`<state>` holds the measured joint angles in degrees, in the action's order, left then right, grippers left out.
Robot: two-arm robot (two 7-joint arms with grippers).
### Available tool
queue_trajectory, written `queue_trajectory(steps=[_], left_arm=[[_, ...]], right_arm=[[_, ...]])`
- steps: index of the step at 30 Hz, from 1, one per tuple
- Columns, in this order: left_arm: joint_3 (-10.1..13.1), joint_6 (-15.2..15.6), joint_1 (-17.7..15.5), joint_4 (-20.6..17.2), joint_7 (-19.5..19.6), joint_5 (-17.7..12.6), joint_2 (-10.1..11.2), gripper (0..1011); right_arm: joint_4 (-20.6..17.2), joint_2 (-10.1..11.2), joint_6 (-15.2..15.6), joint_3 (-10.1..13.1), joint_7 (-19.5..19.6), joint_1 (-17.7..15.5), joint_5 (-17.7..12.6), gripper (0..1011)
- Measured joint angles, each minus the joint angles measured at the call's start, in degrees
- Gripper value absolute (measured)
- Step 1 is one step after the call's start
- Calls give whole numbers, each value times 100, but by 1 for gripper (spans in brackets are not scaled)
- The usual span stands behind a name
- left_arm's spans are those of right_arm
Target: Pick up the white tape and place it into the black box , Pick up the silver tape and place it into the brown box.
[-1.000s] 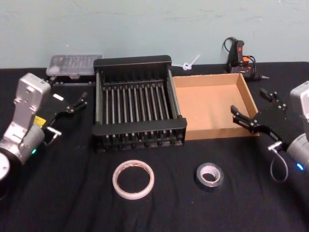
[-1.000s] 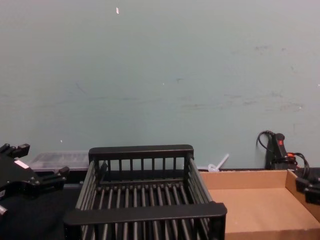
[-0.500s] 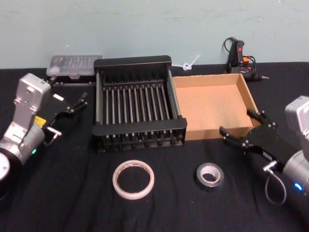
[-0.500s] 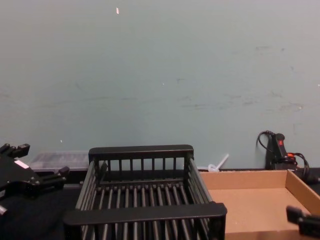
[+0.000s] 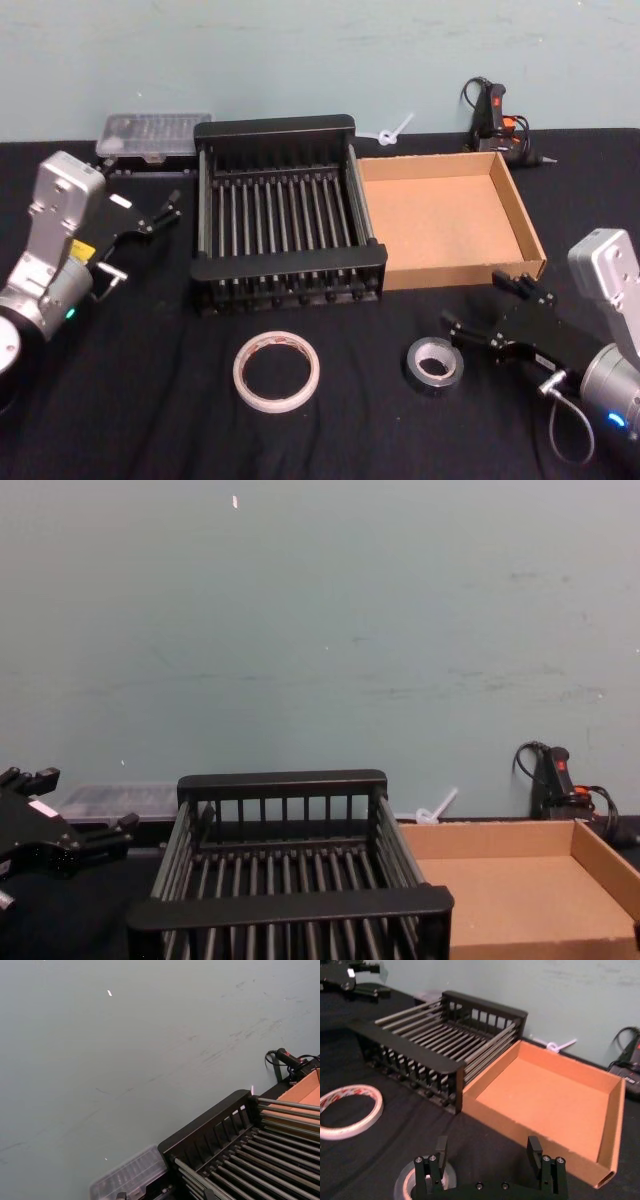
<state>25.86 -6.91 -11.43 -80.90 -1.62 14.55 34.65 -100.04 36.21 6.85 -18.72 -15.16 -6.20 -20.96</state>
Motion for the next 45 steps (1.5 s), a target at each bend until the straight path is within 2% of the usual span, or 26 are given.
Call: queue_trajectory(steps=[12, 24, 31, 45], left_arm=[[0, 0, 0, 0, 0, 0, 0, 1001], [0, 0, 0, 0, 0, 0, 0, 1001], [0, 0, 0, 0, 0, 0, 0, 1001], [0, 0, 0, 0, 0, 0, 0, 1001]], right_arm=[[-10, -15, 500, -76, -285, 61, 189, 1003], [56, -142, 979, -85, -454, 164, 312, 1002], [94, -206, 1137, -68, -544, 197, 390, 1002], [183, -304, 1245, -56, -606, 253, 457, 1002]])
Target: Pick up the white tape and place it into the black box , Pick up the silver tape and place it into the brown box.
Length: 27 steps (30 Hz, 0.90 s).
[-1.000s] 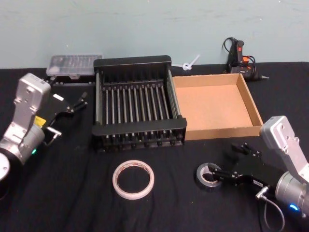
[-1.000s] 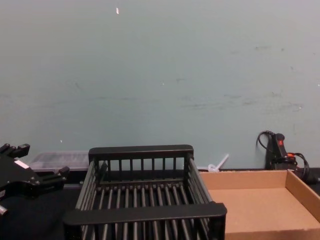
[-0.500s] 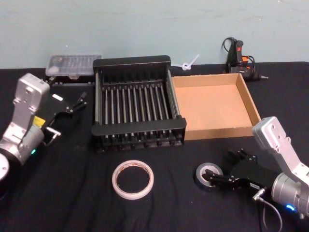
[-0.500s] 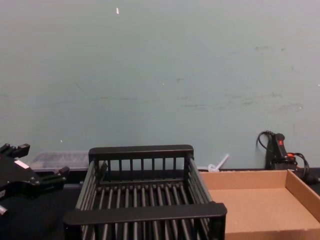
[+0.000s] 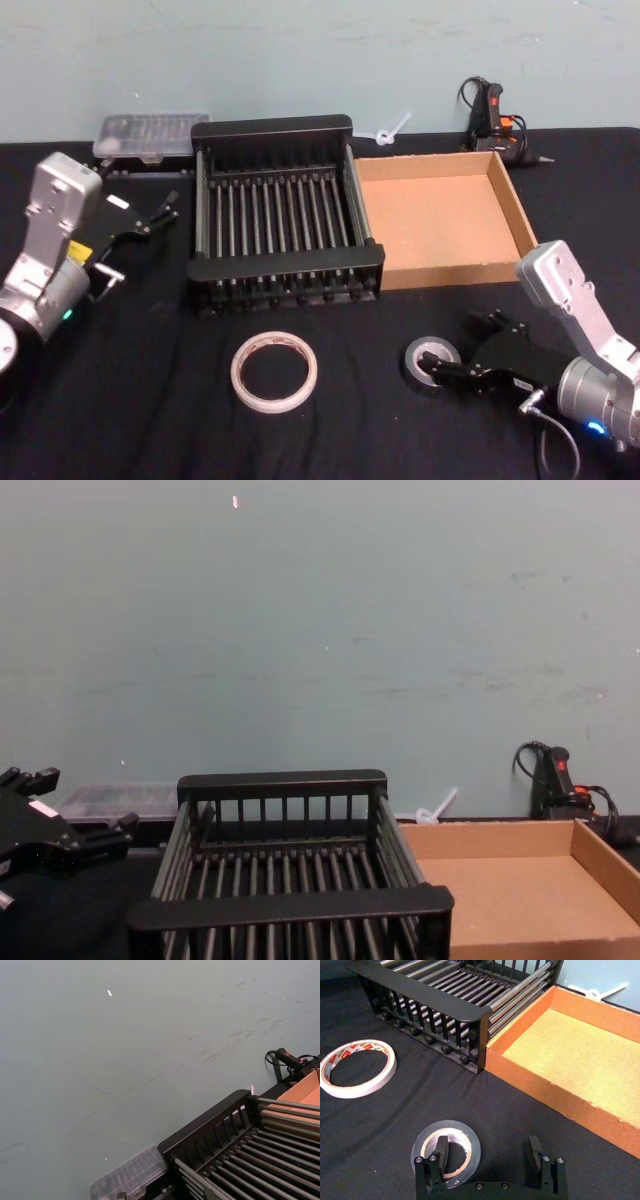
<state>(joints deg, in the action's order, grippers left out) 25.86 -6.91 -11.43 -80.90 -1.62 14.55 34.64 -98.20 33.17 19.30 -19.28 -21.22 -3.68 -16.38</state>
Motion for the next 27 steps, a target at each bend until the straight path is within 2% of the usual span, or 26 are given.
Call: queue_trajectory(steps=[9, 17, 18, 24, 25, 27], left_arm=[[0, 0, 0, 0, 0, 0, 0, 1001], [0, 0, 0, 0, 0, 0, 0, 1001], [0, 0, 0, 0, 0, 0, 0, 1001], [0, 0, 1, 0, 0, 0, 0, 1001], [0, 0, 0, 0, 0, 0, 0, 1001], [0, 0, 0, 0, 0, 0, 0, 1001]], right_arm=[[-8, 5, -9, 3, 6, -5, -2, 978], [-14, 8, -13, 3, 9, -8, -6, 786], [-15, 9, -14, 3, 10, -9, -7, 731], [-17, 12, -16, 3, 12, -10, -9, 564], [-17, 12, -17, 3, 13, -10, -9, 503], [-17, 12, -18, 3, 15, -10, -10, 462]])
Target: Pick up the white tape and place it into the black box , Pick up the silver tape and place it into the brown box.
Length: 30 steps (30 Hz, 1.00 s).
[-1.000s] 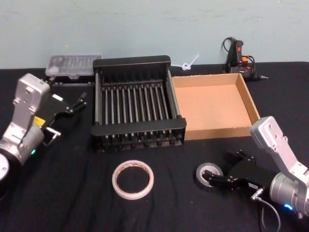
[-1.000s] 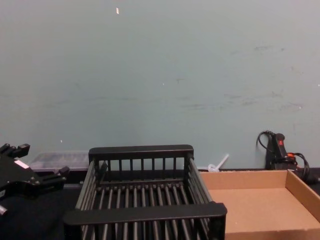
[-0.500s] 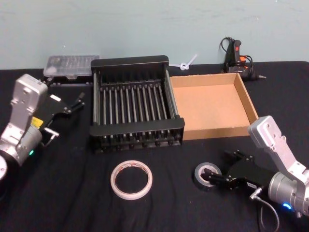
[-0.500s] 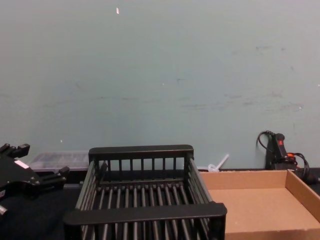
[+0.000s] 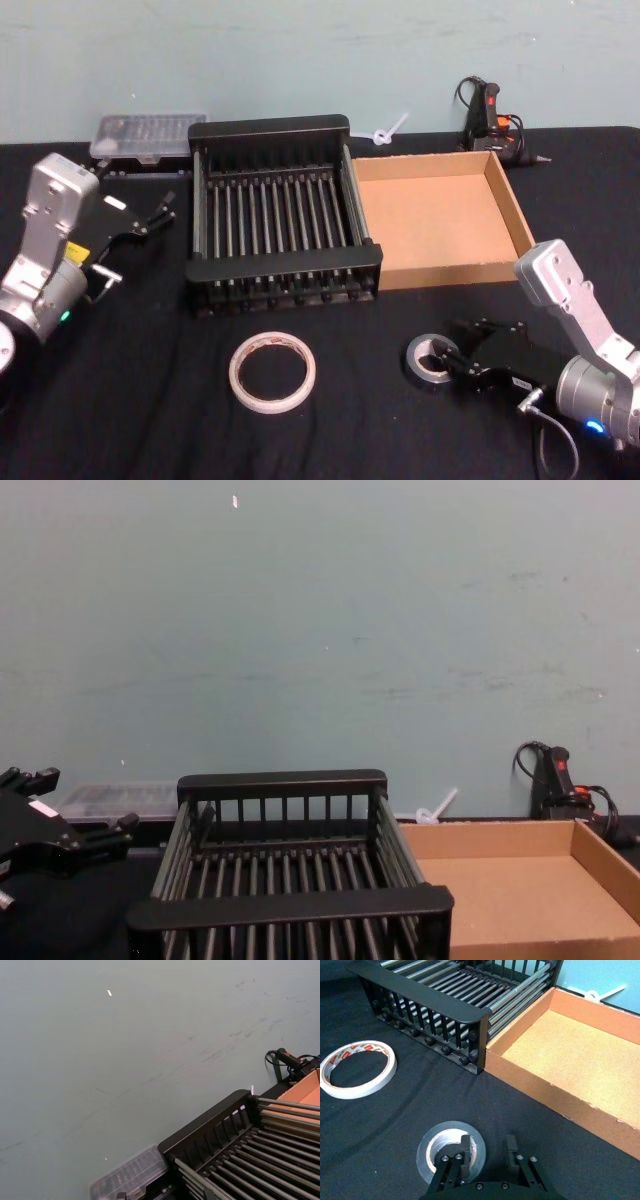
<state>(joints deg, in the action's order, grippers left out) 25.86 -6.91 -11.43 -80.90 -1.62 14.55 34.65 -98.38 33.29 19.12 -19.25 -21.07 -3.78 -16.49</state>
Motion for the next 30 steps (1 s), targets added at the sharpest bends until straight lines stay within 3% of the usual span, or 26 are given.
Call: queue_trajectory(steps=[1, 9, 21, 30], left_arm=[[0, 0, 0, 0, 0, 0, 0, 1001], [0, 0, 0, 0, 0, 0, 0, 1001], [0, 0, 0, 0, 0, 0, 0, 1001], [0, 0, 0, 0, 0, 0, 0, 1001]], right_arm=[[0, 0, -1, 0, 1, 0, -1, 399], [0, 0, -3, 0, 3, 0, -5, 168], [0, 0, -4, 0, 2, 0, -5, 145], [-90, 3, -165, 128, -75, -38, -42, 145]])
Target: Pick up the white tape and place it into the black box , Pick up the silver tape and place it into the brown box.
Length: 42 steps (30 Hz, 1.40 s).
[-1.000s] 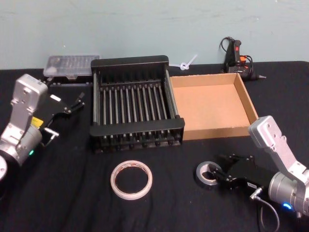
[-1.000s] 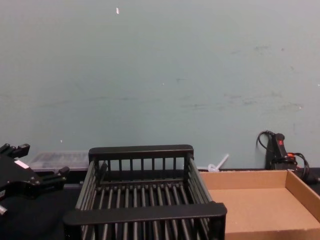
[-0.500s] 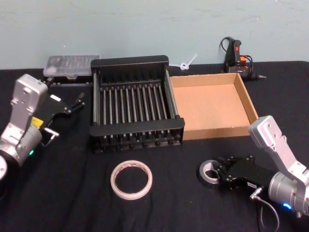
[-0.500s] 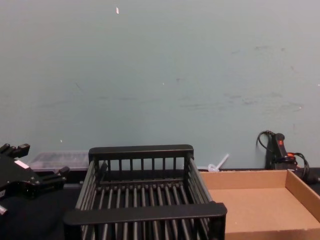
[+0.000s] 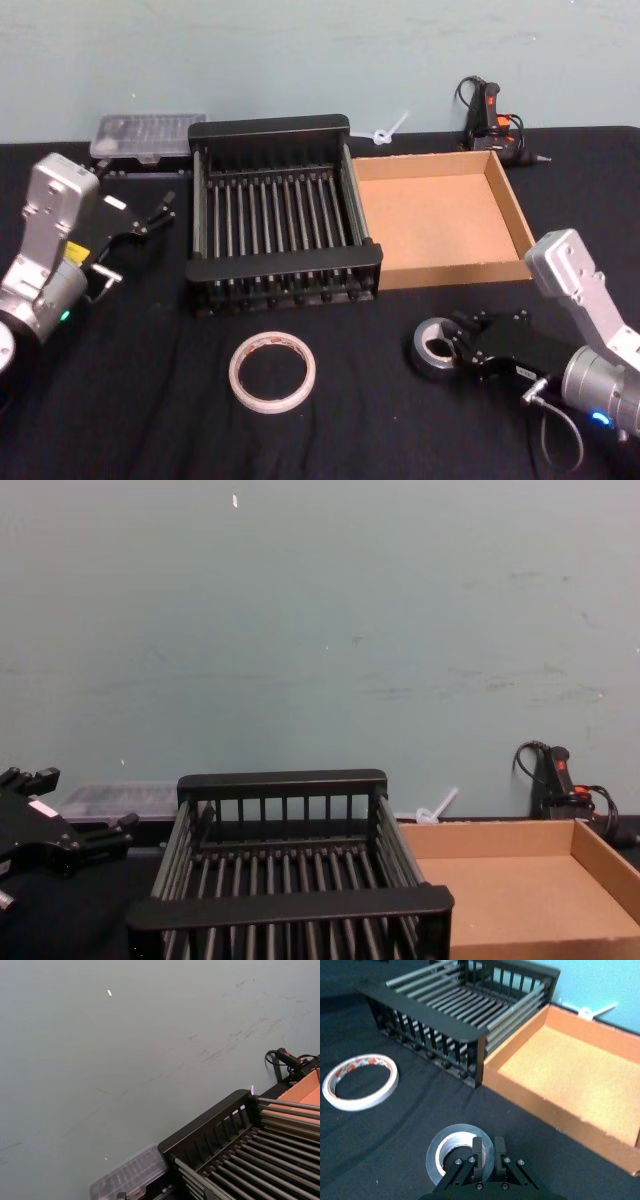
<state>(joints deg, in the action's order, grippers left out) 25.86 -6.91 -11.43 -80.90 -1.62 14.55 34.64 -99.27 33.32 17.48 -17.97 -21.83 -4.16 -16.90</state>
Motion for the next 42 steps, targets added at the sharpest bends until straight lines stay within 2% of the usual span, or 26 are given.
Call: queue_trajectory(steps=[11, 18, 32, 42], left_arm=[[0, 0, 0, 0, 0, 0, 0, 1001], [0, 0, 0, 0, 0, 0, 0, 1001], [0, 0, 0, 0, 0, 0, 0, 1001], [0, 0, 0, 0, 0, 0, 0, 1001]], right_arm=[[-246, 51, -288, 233, -65, 59, -122, 145], [-221, -7, -447, 316, -29, 269, -143, 145], [340, -394, -513, 348, 212, 1010, 14, 145], [1052, -813, -355, 300, 281, 1721, 16, 145]])
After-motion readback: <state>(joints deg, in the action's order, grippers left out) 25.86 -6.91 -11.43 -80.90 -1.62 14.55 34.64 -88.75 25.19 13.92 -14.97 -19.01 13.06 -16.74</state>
